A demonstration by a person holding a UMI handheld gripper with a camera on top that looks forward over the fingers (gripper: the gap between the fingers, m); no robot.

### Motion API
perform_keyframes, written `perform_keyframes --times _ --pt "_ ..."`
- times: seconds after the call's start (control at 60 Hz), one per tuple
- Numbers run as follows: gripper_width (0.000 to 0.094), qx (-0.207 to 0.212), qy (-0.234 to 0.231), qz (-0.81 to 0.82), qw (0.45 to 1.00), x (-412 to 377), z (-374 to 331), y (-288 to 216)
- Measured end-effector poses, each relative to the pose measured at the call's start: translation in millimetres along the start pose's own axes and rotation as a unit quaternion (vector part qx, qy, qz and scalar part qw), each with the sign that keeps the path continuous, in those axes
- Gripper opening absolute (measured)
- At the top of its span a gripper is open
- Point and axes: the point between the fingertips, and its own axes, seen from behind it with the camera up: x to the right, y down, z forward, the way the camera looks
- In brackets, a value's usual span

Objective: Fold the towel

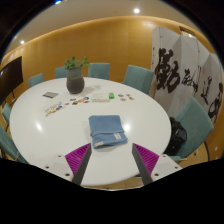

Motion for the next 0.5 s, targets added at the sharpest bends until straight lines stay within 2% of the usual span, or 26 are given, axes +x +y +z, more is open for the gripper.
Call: perform_keyframes --times 0.25,0.5 --pt "0.0867 0.019 0.026 -0.008 0.999 -34.1 -96.0 17.6" --pt "0.0864 0.041 0.027 -0.012 0.999 -54.3 -129.8 17.7"
